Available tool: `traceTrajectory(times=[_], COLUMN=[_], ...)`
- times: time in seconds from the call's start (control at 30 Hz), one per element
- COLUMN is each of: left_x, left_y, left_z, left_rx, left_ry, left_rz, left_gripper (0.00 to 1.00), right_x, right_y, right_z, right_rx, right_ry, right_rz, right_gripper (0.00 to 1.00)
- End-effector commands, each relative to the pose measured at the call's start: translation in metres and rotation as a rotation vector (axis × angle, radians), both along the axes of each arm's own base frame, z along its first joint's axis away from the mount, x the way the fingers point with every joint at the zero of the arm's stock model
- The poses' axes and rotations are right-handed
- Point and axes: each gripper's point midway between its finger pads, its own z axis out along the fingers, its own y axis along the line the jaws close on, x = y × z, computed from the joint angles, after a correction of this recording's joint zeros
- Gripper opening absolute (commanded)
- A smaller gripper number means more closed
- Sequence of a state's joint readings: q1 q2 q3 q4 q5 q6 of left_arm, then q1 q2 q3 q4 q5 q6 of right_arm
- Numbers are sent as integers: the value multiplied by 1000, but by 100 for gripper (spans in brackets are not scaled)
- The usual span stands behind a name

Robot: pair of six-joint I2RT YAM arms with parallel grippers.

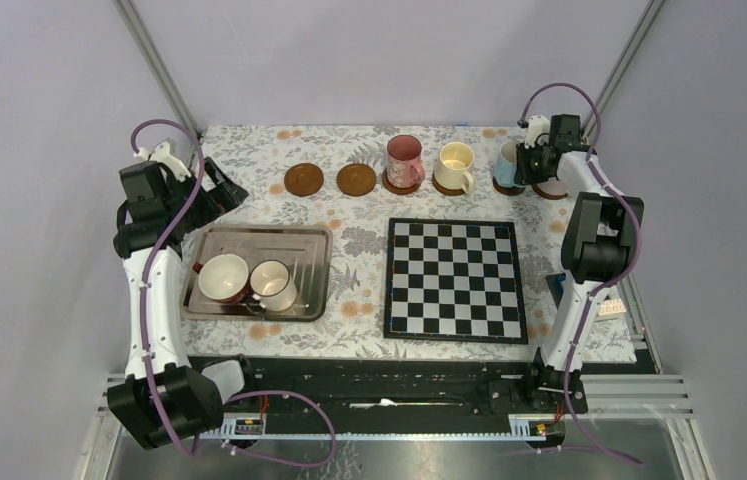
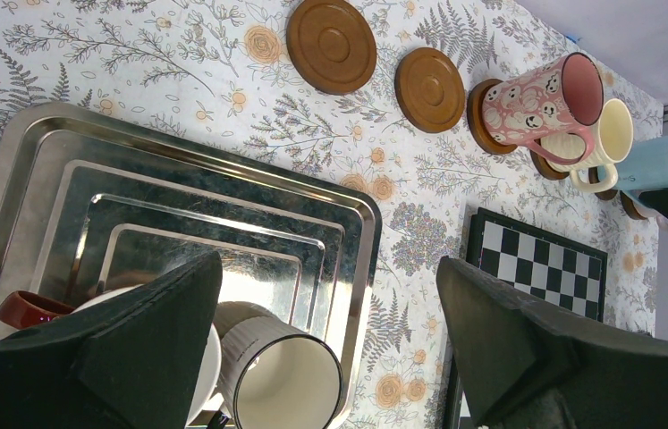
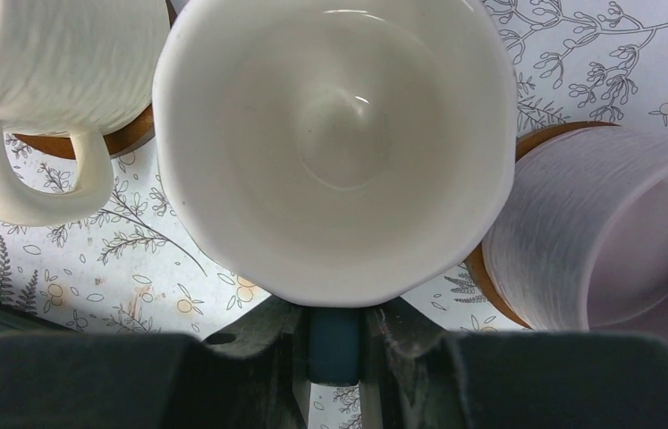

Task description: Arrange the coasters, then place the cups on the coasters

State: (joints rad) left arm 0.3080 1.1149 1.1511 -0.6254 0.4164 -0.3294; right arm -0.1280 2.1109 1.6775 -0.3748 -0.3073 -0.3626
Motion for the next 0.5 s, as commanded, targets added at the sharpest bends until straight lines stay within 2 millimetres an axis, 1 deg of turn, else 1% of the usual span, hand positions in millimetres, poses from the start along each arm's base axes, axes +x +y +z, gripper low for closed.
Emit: traceTrajectory(times=[0.0, 0.47], left_x=[7, 7], left_y=[3, 3], left_z=[13, 14], left_rx=[27, 27], left_ry=[-68, -68], left_rz=[-7, -7], left_gripper=[99, 99], right_x=[3, -2], right_y=[22, 34], right_z=[24, 23], right_rx=[50, 95], right_ry=[-55, -30], right_rz=[54, 73], right_gripper=[0, 0])
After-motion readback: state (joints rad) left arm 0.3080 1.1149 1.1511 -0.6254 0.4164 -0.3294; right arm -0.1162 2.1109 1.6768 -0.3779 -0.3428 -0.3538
